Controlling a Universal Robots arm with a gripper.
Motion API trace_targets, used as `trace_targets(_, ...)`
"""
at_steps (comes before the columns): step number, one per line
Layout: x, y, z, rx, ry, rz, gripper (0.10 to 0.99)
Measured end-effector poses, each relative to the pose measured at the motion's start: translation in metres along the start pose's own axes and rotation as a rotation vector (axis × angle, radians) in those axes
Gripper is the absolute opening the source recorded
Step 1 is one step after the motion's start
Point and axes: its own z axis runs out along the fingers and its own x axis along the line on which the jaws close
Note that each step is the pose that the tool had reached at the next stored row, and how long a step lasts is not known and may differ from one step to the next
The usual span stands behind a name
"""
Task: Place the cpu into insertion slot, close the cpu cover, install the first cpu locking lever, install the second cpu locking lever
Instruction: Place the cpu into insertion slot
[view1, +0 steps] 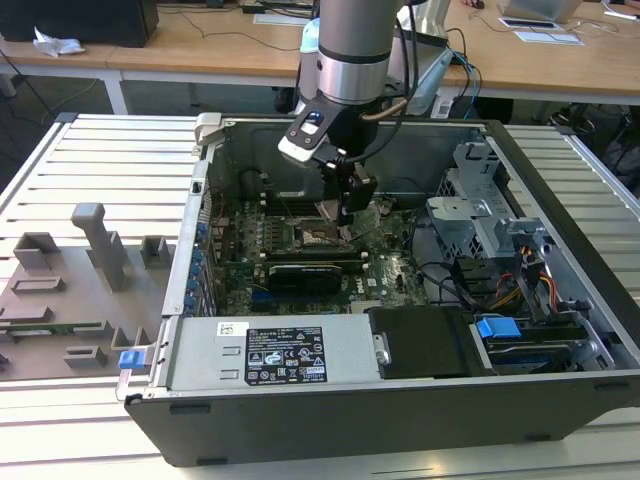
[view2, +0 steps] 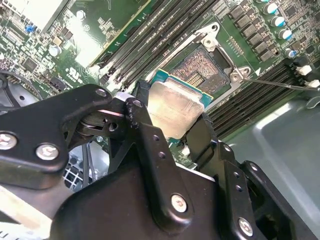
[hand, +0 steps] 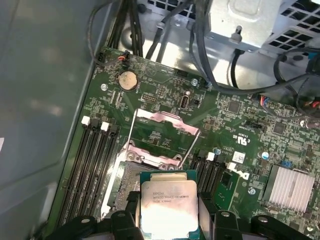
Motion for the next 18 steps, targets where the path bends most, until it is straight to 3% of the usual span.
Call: trace_targets(18,0.0,0.0,0.0002,0.013,-0.0274,0.185,0.545)
